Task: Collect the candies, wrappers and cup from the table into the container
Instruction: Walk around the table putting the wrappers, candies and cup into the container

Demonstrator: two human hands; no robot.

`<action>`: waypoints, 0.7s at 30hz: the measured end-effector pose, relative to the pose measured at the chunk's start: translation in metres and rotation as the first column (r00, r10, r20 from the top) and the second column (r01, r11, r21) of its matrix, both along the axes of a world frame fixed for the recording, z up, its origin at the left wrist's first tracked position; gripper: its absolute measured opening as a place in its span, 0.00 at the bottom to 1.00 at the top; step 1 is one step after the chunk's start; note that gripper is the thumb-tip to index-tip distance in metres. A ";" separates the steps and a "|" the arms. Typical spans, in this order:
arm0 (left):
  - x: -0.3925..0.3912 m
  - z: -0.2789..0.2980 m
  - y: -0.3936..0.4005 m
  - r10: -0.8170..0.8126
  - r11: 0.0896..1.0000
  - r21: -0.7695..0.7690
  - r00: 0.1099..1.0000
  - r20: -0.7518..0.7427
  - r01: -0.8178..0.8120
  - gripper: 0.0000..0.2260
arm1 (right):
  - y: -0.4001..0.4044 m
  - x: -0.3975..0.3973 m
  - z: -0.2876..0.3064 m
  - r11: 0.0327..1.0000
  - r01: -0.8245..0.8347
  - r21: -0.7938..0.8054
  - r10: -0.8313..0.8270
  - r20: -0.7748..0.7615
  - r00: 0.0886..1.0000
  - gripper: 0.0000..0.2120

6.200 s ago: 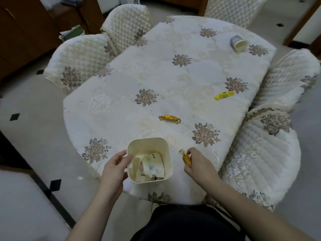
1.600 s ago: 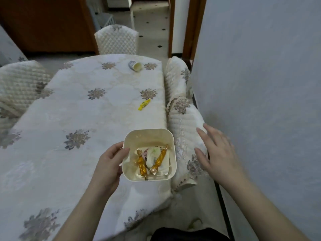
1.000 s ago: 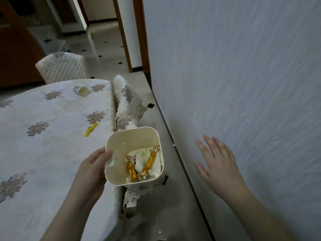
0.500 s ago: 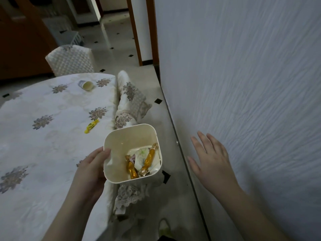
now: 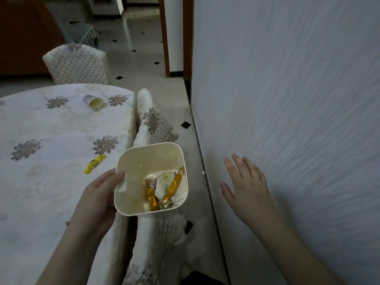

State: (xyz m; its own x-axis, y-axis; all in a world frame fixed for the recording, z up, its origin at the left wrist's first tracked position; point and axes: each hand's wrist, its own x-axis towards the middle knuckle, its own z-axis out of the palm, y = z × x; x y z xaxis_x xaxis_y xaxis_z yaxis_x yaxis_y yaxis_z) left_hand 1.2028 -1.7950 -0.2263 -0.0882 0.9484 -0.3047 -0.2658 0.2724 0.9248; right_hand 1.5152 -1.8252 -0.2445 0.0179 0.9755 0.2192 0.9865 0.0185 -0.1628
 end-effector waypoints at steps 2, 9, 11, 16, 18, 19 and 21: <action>-0.005 0.000 0.019 0.020 1.000 0.008 1.000 0.004 -0.020 0.16 | 0.024 -0.004 0.001 1.000 -0.012 0.000 0.012 -0.002 1.000 0.27; -0.011 0.004 0.073 0.075 0.997 0.001 0.997 -0.014 -0.075 0.09 | 0.094 -0.010 -0.001 0.997 -0.062 -0.052 0.063 0.003 0.998 0.28; -0.011 0.004 0.086 0.106 0.994 -0.014 0.994 -0.015 -0.107 0.10 | 0.117 -0.011 -0.002 0.994 -0.089 -0.061 0.089 -0.009 0.996 0.29; -0.010 -0.001 0.122 0.156 0.987 -0.038 0.987 -0.030 -0.158 0.15 | 0.188 -0.004 -0.012 0.996 -0.077 -0.045 0.075 -0.039 0.996 0.29; -0.005 0.000 0.137 0.185 0.981 -0.042 0.981 -0.051 -0.187 0.14 | 0.219 -0.005 -0.016 0.994 -0.095 -0.049 0.092 -0.069 0.993 0.29; -0.004 0.001 0.145 0.207 0.977 -0.041 0.977 -0.058 -0.209 0.14 | 0.235 -0.006 -0.018 0.992 -0.112 -0.057 0.107 -0.083 0.991 0.30; -0.004 0.003 0.159 0.244 0.969 -0.032 0.967 -0.075 -0.247 0.14 | 0.264 -0.010 -0.021 0.988 -0.140 -0.071 0.132 -0.108 0.985 0.30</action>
State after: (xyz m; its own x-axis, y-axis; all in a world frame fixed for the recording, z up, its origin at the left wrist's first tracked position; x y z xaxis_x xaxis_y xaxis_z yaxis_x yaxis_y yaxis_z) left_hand 1.1989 -1.6361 -0.2230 -0.3392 0.8821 -0.3270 -0.2638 0.2445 0.9331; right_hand 1.5057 -1.5612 -0.2657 -0.0974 0.9845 0.1458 0.9536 0.1343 -0.2695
